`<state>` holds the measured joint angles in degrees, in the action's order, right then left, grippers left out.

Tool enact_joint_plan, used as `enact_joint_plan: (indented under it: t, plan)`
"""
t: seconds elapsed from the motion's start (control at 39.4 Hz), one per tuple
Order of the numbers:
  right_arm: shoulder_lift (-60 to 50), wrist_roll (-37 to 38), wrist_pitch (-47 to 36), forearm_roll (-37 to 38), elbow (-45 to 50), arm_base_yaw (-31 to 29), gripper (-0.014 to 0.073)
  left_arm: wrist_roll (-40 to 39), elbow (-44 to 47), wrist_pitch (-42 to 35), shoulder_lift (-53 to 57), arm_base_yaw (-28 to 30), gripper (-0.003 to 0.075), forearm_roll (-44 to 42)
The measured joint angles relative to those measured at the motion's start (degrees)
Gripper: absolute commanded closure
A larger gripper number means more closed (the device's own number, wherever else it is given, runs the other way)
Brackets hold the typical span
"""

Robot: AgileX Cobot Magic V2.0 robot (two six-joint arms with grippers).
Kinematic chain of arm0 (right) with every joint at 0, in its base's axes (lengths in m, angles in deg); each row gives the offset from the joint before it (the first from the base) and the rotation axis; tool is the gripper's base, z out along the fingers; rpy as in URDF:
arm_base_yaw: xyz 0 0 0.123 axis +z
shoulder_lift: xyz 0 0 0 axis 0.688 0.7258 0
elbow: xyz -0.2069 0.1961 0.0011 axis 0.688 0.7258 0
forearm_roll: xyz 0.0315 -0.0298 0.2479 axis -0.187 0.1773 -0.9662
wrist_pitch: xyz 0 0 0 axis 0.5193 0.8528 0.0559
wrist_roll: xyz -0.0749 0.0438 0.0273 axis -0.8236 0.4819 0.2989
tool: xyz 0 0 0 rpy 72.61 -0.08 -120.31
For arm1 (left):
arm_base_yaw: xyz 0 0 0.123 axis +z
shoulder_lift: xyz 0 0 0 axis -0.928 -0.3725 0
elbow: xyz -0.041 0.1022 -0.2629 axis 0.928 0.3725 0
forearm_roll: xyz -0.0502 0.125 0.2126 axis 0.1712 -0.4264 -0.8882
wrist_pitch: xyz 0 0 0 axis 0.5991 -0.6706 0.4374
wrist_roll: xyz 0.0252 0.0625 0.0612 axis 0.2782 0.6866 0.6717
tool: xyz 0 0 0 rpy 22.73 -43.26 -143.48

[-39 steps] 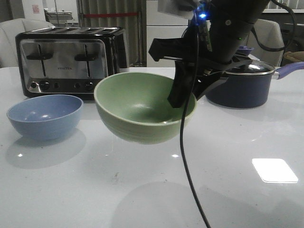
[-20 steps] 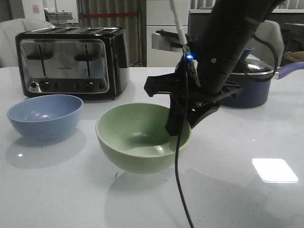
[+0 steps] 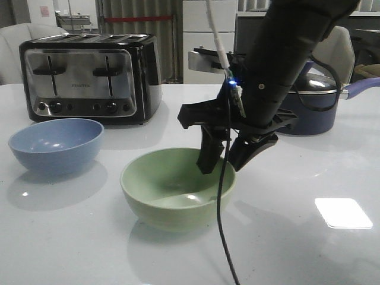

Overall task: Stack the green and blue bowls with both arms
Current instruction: 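Set the green bowl down, open the right gripper and withdraw, then lower the left gripper onto the rim of the light blue bowl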

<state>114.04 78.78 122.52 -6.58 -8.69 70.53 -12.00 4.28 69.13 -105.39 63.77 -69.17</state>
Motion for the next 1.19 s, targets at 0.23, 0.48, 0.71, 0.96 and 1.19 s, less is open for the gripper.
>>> enact_joint_plan:
  t: [0.23, 0.48, 0.71, 0.96, 1.19]
  plan:
    - [-9.28, -1.72, -1.16, 2.48, 3.32, 0.0, 0.0192, 0.0, 0.0, 0.0, 0.0, 0.0, 0.0263, 0.0]
    - [-29.54, -9.2, -1.84, 2.95, 15.71, 0.05, 0.0192, 0.0, 0.0, 0.0, 0.0, 0.0, 0.0263, 0.0]
    - [-48.2, -10.16, 0.14, 3.24, 26.22, 0.13, 0.0192, 0.92, 0.0, -2.26, 0.0, 0.0, 0.0263, -0.57]
    - [-63.59, -12.16, 8.44, 3.38, 30.72, 0.13, 0.0192, 1.44, -0.13, -2.74, -3.47, 0.0, 0.0262, -0.76]
    - [-70.7, -12.16, 12.51, 3.38, 30.85, 0.13, 0.0192, 1.44, -6.5, 0.47, -15.59, 0.0, 0.0262, -0.54]
